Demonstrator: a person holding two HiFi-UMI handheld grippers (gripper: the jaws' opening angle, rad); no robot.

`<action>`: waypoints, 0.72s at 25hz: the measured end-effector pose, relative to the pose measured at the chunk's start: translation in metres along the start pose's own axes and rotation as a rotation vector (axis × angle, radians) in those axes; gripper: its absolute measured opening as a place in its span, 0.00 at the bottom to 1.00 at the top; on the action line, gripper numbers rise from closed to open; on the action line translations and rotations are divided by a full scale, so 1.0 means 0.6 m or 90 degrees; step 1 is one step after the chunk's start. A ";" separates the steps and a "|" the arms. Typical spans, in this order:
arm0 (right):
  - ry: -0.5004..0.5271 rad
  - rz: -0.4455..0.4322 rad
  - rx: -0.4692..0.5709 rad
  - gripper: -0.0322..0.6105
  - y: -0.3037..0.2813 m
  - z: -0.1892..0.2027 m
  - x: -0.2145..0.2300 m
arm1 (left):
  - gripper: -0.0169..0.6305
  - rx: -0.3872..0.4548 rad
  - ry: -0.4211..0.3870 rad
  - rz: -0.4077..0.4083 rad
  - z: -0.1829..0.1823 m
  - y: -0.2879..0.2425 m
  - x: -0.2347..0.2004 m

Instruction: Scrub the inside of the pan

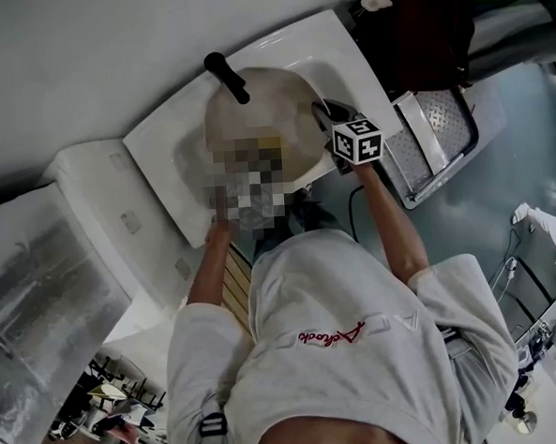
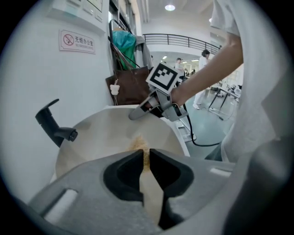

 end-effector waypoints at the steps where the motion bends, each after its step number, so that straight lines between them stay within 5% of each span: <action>1: 0.004 0.000 0.000 0.15 0.000 -0.001 -0.002 | 0.09 0.014 0.019 -0.013 -0.007 0.004 -0.008; 9: 0.036 0.010 0.033 0.18 0.017 -0.019 -0.011 | 0.09 0.114 0.190 -0.115 -0.053 0.036 -0.076; 18: 0.083 0.041 0.092 0.12 0.065 -0.045 -0.037 | 0.09 0.159 0.222 -0.189 -0.062 0.067 -0.097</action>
Point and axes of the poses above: the fingertips, and each gripper's own axes: y backward along the fingers, x to its right, z out of its underside, the point moved 2 cm from there along y, backward along the fingers, and after that the axes turned 13 degrees about -z, right-handed, at the moved point
